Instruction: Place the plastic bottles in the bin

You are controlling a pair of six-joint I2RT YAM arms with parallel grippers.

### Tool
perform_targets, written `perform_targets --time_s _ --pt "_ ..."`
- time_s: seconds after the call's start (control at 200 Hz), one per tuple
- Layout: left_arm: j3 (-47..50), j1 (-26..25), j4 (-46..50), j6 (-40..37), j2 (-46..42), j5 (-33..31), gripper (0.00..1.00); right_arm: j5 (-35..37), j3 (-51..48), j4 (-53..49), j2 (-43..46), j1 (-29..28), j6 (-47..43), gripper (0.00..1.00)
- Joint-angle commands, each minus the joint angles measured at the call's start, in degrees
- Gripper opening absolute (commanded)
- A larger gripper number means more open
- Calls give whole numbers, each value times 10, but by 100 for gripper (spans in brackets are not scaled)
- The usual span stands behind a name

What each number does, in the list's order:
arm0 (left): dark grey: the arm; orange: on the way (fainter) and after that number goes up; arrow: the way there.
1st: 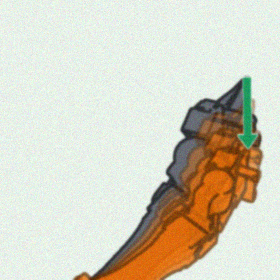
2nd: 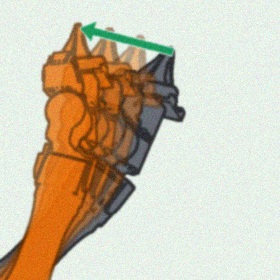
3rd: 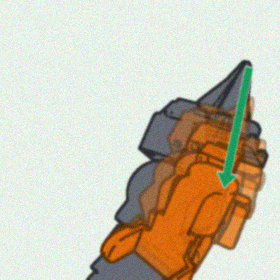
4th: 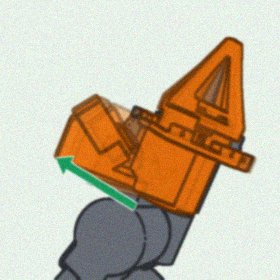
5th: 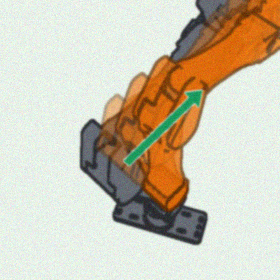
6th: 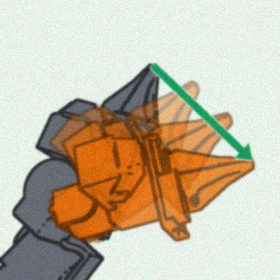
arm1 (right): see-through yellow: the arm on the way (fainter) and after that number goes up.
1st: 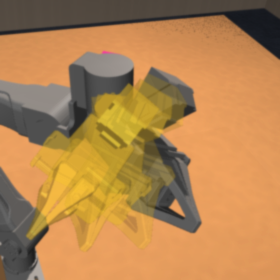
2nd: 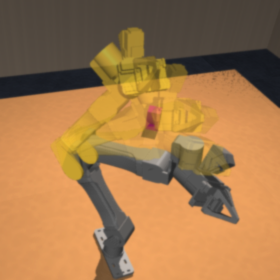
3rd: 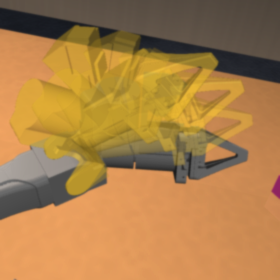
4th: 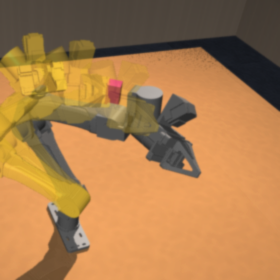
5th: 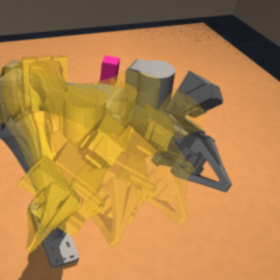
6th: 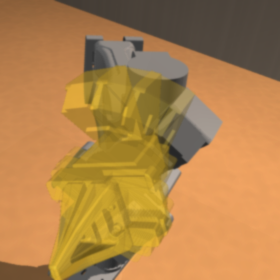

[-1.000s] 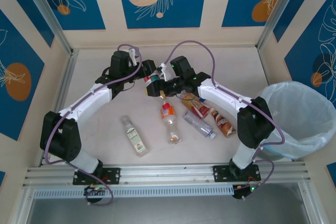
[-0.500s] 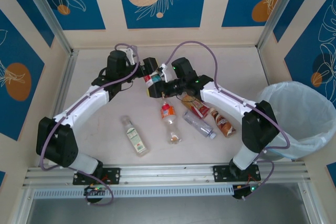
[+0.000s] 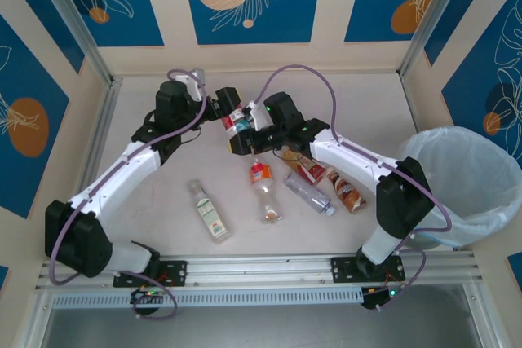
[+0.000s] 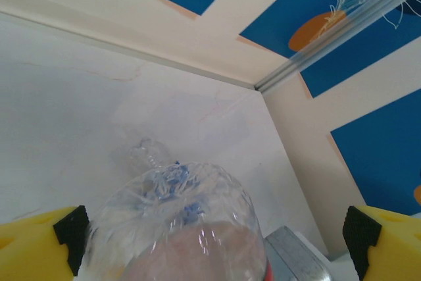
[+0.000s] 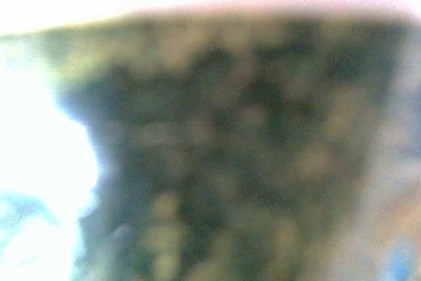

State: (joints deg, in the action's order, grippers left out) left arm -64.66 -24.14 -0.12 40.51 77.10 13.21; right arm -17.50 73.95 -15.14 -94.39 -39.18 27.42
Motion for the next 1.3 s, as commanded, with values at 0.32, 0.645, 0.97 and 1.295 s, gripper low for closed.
perform_targets --time_s 0.32,0.645,0.97,1.295 --pt "109 20 81 47 -125 -316 99 140 -22 -98 113 8 -49 45" --pt "158 54 111 57 -132 -272 99 236 -12 -169 246 29 -85 45" --pt "133 54 109 40 -102 -239 99 327 -2 -271 386 108 -112 45" --pt "134 54 63 39 -74 -191 99 386 32 -354 468 226 -152 45"
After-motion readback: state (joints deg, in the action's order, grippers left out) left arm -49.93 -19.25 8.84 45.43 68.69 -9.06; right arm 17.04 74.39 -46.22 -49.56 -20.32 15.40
